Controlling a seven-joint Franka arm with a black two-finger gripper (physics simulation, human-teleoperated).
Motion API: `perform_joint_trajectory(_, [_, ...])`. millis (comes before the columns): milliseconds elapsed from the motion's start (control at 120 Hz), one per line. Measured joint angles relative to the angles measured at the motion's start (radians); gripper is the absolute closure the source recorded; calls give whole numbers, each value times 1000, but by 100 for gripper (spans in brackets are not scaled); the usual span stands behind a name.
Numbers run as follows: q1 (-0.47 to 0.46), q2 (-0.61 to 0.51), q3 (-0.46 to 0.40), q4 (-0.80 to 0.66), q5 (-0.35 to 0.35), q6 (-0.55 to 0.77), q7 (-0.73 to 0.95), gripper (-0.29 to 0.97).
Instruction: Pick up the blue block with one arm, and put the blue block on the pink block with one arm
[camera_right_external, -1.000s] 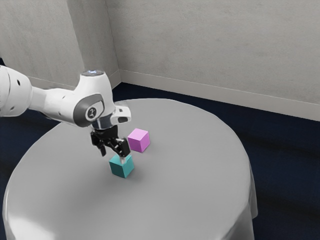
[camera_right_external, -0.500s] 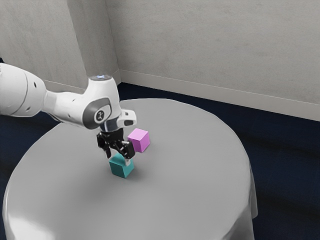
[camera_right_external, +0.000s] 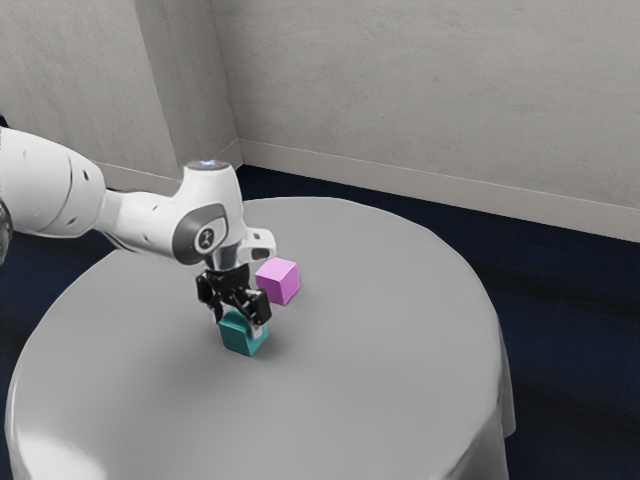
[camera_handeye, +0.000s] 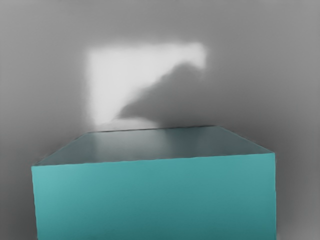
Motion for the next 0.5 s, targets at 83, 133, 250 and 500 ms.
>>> perform_joint_trajectory(83, [-5, 14, 4, 18, 1, -1, 1, 0])
perform_joint_trajectory(133, [-6, 21, 4, 21, 2, -2, 2, 0])
perform_joint_trajectory(250, [-9, 30, 5, 23, 2, -2, 3, 0])
perform_joint_trajectory(500, [-11, 40, 5, 23, 0, 0, 4, 17])
